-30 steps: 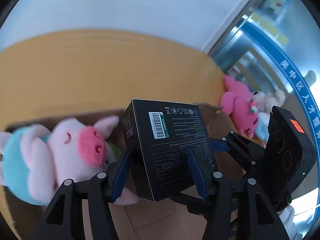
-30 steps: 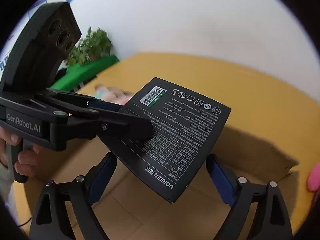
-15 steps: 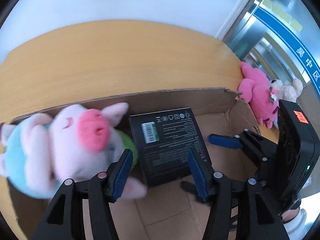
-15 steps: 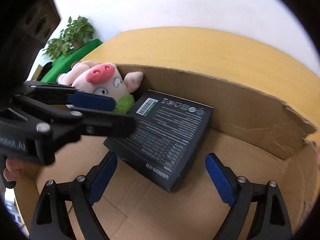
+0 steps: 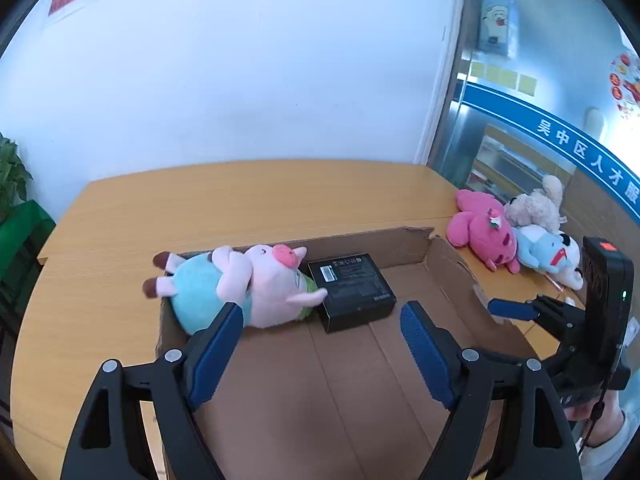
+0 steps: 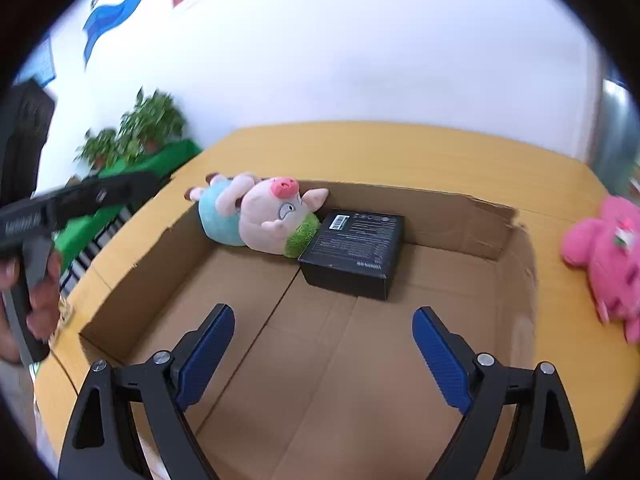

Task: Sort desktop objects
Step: 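Carry the black box with the left gripper into the cardboard box and release, then move the right gripper toward the white phone case, then grasp the white phone case rim with the left gripper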

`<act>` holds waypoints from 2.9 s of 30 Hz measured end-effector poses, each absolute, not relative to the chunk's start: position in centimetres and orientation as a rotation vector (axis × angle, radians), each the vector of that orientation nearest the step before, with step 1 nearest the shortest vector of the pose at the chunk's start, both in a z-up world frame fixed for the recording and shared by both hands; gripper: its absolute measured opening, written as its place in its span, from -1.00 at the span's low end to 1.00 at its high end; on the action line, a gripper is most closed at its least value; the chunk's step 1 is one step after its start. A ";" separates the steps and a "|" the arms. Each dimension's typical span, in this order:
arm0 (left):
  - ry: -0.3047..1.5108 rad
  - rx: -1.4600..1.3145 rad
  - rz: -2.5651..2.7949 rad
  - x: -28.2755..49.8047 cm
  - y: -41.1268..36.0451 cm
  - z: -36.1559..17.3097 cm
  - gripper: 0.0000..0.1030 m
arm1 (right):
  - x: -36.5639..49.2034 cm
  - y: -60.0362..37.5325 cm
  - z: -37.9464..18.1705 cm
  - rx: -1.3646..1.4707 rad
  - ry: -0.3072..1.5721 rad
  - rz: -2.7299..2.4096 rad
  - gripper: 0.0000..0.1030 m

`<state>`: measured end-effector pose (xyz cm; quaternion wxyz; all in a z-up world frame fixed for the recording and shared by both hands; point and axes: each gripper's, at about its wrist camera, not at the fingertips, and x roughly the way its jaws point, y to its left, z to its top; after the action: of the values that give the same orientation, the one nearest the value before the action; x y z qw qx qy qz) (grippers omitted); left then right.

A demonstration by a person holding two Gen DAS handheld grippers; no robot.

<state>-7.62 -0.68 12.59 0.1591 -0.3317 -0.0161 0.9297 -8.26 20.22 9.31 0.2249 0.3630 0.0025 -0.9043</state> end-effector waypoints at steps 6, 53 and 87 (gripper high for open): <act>-0.051 -0.885 2.624 -0.8 -1.4 10.6 0.62 | -2.2 20.7 9.4 0.947 -0.043 -2.553 0.78; -0.259 -1.201 2.293 8.1 -5.2 -1.3 -0.33 | 9.7 19.7 0.4 1.098 -0.095 -2.217 -0.68; -0.212 -1.412 2.226 14.9 -2.3 -4.4 -0.86 | 13.8 20.7 -1.5 1.187 0.192 -2.289 -0.76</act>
<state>14.88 -2.34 -4.44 0.2459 -0.5175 -0.0778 0.8159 13.81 20.68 -1.47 0.2745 0.4414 0.0714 -0.8513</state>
